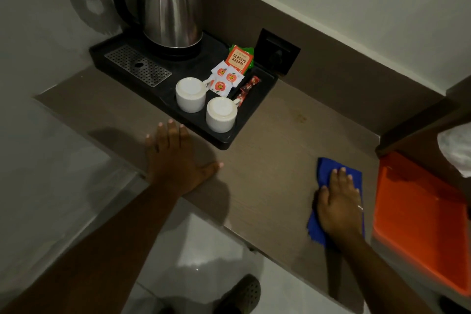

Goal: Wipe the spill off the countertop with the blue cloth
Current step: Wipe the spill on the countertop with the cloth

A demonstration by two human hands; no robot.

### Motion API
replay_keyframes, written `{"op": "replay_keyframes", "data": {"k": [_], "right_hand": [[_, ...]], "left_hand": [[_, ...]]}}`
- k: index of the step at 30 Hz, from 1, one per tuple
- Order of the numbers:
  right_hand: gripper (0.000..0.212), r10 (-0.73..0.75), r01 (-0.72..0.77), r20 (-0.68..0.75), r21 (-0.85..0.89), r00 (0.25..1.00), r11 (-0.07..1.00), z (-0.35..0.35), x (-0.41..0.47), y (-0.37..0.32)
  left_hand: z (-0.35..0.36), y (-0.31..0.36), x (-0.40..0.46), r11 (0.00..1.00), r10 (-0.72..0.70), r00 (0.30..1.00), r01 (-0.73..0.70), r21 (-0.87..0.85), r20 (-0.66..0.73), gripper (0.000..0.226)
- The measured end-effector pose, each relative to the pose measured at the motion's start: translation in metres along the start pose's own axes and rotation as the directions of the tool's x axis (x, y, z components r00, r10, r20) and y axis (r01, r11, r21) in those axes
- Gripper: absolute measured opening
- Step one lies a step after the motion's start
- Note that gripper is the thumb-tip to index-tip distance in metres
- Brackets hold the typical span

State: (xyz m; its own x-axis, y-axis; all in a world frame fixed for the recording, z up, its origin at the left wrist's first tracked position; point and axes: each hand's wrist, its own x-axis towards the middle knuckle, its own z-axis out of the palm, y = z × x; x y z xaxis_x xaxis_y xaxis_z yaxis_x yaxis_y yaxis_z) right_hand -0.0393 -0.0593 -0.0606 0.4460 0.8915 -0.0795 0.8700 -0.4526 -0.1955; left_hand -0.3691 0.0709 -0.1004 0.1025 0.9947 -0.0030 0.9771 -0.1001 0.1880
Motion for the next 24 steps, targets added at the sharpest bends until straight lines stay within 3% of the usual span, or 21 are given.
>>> {"op": "replay_keyframes", "data": {"k": [2,4,9,12,14,19,24], "right_hand": [[0.059,0.194,-0.195,-0.027,-0.018,0.981,0.981,0.005,0.009,-0.033],[0.062,0.264,-0.264,-0.003,0.009,0.964,0.964,0.013,0.009,-0.078],[0.068,-0.130,0.131,0.028,-0.017,0.991,0.991,0.046,-0.037,-0.149],[0.069,-0.328,0.333,0.099,-0.035,0.939,0.942,0.044,-0.055,-0.118],[0.066,-0.372,0.375,0.113,-0.006,0.921,0.927,0.036,-0.062,-0.082],[0.064,-0.111,0.111,0.022,-0.006,0.994,0.994,0.011,-0.046,0.000],[0.061,0.199,-0.200,-0.032,-0.051,0.980,0.978,0.009,0.003,-0.028]], "left_hand": [[0.001,0.000,0.001,1.000,-0.009,1.000,0.009,-0.007,0.013,0.142],[0.000,0.001,0.001,1.000,-0.025,0.999,0.024,0.007,0.037,0.145],[-0.004,0.004,0.001,0.998,-0.047,0.997,0.045,0.033,0.055,0.147],[-0.005,0.003,0.002,0.998,-0.046,0.997,0.042,0.052,0.066,0.145],[-0.006,0.002,0.001,0.998,-0.031,0.997,0.027,0.052,0.064,0.144],[-0.006,0.002,0.000,0.999,-0.006,0.999,0.005,0.035,0.045,0.140],[-0.007,0.005,0.002,0.999,-0.022,1.000,0.022,0.028,0.014,0.140]]}}
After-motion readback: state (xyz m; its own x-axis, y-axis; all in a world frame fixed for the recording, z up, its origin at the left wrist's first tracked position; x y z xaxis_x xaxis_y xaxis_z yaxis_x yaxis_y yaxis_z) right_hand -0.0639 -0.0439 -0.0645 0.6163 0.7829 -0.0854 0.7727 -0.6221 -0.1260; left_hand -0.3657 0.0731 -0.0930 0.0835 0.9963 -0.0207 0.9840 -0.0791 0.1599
